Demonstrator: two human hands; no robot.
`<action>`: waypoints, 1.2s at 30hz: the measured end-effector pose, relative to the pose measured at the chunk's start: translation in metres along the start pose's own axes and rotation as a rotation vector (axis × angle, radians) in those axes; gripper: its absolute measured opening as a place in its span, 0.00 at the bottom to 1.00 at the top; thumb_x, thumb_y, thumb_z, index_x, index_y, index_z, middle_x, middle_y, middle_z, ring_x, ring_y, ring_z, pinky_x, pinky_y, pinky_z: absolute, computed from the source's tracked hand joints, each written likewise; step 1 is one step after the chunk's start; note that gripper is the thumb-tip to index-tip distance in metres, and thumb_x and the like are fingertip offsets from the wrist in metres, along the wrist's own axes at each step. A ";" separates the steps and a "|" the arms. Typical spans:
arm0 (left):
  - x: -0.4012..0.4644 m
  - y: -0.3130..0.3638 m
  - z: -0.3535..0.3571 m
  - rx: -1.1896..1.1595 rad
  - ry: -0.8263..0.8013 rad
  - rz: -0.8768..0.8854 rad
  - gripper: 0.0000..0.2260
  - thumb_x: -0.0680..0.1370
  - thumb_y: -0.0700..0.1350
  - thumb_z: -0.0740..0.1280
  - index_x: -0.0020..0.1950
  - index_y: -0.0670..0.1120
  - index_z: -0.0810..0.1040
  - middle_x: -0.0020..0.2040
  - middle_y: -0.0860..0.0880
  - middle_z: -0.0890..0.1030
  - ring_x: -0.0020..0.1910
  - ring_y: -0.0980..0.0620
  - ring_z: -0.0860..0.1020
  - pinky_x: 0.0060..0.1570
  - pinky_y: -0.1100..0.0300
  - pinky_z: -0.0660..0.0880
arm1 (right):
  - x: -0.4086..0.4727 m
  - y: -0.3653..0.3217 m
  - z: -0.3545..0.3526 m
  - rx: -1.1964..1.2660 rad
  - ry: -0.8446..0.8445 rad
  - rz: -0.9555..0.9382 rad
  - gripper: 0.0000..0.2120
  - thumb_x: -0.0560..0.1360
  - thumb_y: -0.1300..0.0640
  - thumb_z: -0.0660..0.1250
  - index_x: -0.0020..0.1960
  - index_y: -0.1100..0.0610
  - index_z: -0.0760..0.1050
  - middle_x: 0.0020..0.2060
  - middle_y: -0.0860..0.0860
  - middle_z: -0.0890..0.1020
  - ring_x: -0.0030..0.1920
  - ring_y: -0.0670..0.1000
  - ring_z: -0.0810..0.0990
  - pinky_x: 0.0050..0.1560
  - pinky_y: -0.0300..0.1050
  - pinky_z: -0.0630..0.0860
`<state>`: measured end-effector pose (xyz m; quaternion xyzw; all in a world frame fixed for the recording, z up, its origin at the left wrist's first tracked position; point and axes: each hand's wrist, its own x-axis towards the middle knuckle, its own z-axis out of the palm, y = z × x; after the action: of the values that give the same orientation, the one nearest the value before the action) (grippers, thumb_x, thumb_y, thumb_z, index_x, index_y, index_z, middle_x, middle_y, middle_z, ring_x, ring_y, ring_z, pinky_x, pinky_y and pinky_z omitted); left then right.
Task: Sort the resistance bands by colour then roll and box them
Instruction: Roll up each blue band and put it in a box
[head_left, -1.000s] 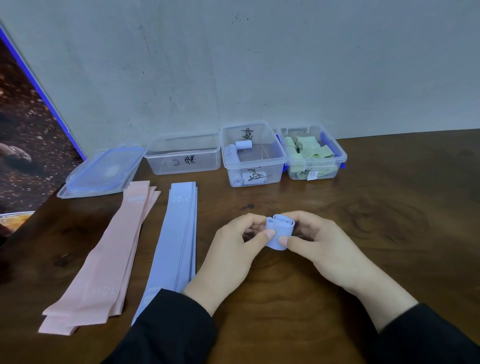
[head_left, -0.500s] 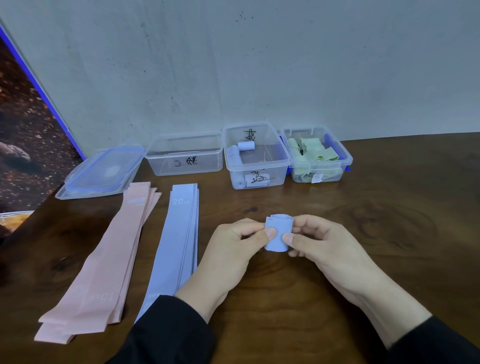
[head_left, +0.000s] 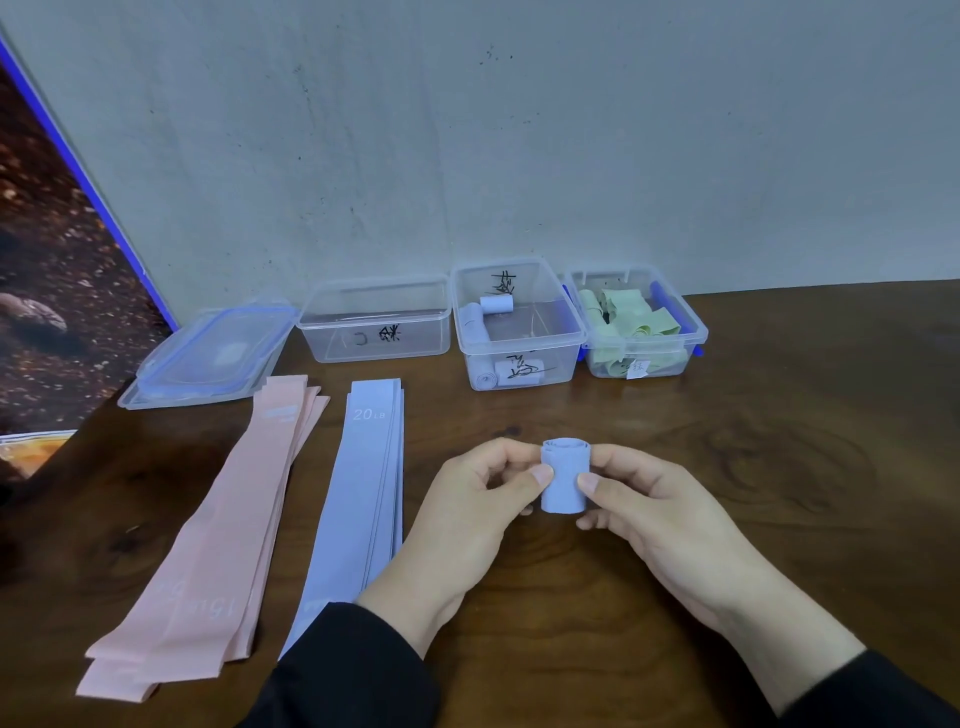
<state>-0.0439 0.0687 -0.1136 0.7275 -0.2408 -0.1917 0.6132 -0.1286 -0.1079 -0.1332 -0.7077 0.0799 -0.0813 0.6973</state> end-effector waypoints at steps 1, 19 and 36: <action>0.000 0.000 0.000 -0.011 -0.003 -0.002 0.06 0.81 0.48 0.67 0.54 0.56 0.84 0.50 0.54 0.85 0.50 0.54 0.81 0.52 0.57 0.80 | 0.000 -0.001 0.001 0.028 0.014 -0.002 0.12 0.81 0.57 0.67 0.62 0.48 0.83 0.56 0.54 0.85 0.56 0.65 0.80 0.62 0.64 0.76; -0.001 0.003 -0.004 -0.178 0.018 -0.124 0.07 0.80 0.52 0.69 0.51 0.54 0.86 0.50 0.53 0.85 0.48 0.50 0.82 0.55 0.49 0.80 | -0.005 -0.009 0.013 -0.074 0.164 -0.135 0.16 0.70 0.52 0.76 0.56 0.45 0.80 0.44 0.52 0.83 0.43 0.53 0.81 0.49 0.50 0.79; 0.007 0.033 -0.019 -0.577 0.077 -0.370 0.09 0.76 0.44 0.75 0.52 0.40 0.82 0.39 0.41 0.83 0.32 0.50 0.78 0.38 0.56 0.79 | 0.021 -0.068 -0.007 -1.250 -0.180 -0.789 0.17 0.77 0.47 0.71 0.65 0.44 0.76 0.59 0.37 0.78 0.60 0.43 0.76 0.57 0.50 0.75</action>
<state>-0.0309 0.0752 -0.0776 0.5620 -0.0171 -0.3324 0.7572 -0.1093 -0.1182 -0.0652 -0.9524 -0.2061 -0.2068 0.0878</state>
